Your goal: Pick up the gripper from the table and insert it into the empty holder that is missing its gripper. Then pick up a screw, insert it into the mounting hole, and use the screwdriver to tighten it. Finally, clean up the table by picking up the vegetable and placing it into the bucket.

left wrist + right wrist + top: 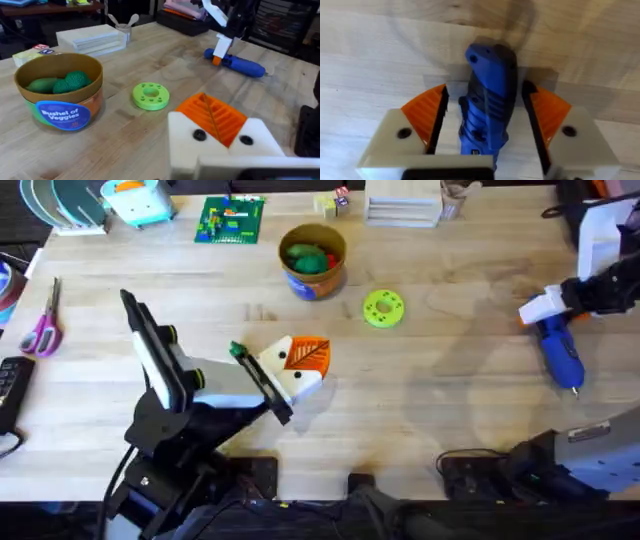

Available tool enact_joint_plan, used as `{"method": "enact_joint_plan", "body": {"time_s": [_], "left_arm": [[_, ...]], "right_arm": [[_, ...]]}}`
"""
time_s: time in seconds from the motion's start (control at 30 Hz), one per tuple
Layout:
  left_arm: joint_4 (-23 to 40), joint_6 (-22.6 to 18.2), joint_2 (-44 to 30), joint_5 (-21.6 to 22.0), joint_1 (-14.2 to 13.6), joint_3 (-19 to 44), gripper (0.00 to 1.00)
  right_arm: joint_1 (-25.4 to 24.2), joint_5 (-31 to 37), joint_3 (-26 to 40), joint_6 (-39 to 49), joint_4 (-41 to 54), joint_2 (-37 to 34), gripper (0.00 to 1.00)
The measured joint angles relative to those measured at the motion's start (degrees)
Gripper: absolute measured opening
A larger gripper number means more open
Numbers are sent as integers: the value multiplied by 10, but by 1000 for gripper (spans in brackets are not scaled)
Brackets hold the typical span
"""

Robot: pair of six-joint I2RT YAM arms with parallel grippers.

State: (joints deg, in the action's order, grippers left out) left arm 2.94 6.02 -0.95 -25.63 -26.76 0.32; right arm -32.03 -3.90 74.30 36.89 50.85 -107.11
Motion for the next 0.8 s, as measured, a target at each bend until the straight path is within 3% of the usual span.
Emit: {"method": "enact_joint_plan", "body": {"time_s": [0.4,0.57,0.8], "left_arm": [[0,0,0,0,0,0,6],[0,0,0,0,0,0,6],[0,0,0,0,0,0,6]], "right_arm": [[-1,16,2,6,-2,-5,634],[-1,19,3,8,1,-5,351],[-1,22,3,10,-1,-8,31]]}}
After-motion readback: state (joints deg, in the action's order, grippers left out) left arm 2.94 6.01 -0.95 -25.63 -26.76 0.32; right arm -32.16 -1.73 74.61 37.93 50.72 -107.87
